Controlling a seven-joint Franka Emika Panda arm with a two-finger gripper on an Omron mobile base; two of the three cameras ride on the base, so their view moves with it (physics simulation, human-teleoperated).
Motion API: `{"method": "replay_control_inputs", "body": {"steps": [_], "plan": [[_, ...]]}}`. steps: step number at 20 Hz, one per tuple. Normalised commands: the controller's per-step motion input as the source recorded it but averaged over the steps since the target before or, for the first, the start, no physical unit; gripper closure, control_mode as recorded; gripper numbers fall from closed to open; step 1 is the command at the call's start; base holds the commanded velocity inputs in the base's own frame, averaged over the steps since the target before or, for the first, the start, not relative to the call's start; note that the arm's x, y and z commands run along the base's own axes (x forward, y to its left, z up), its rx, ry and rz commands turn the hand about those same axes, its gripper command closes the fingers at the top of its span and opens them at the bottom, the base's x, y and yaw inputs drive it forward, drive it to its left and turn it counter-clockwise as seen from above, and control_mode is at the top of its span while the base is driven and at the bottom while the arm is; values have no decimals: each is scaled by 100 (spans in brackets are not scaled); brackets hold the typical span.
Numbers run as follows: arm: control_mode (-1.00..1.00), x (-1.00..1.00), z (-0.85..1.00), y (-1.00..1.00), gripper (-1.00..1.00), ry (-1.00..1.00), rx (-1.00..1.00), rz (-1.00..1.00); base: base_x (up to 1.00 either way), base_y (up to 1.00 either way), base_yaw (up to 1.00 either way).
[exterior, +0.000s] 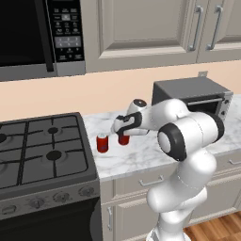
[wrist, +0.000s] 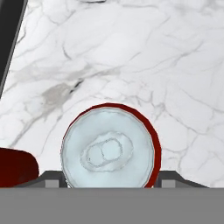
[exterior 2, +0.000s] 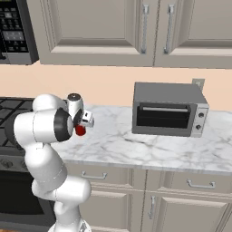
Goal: Four empty soda cans are scattered around the kitchen. Gather all the cans and cluster them next to the stove for recycling.
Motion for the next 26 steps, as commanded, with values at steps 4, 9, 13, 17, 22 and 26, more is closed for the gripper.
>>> {"method": "replay_control_inputs", "body": {"steps": [4,9,13,17,22,26], "plan": [[-100,0,-10,35,100,0,0,0,0,0,0],[-100,0,-15,21,100,0,0,0,0,0,0],[-100,2,-16,1,100,0,0,0,0,0,0],[-100,2,-19,0,100,0,0,0,0,0,0],[-100,4,-25,0,100,0,0,0,0,0,0],[-100,10,-28,3,100,0,0,0,0,0,0]]}}
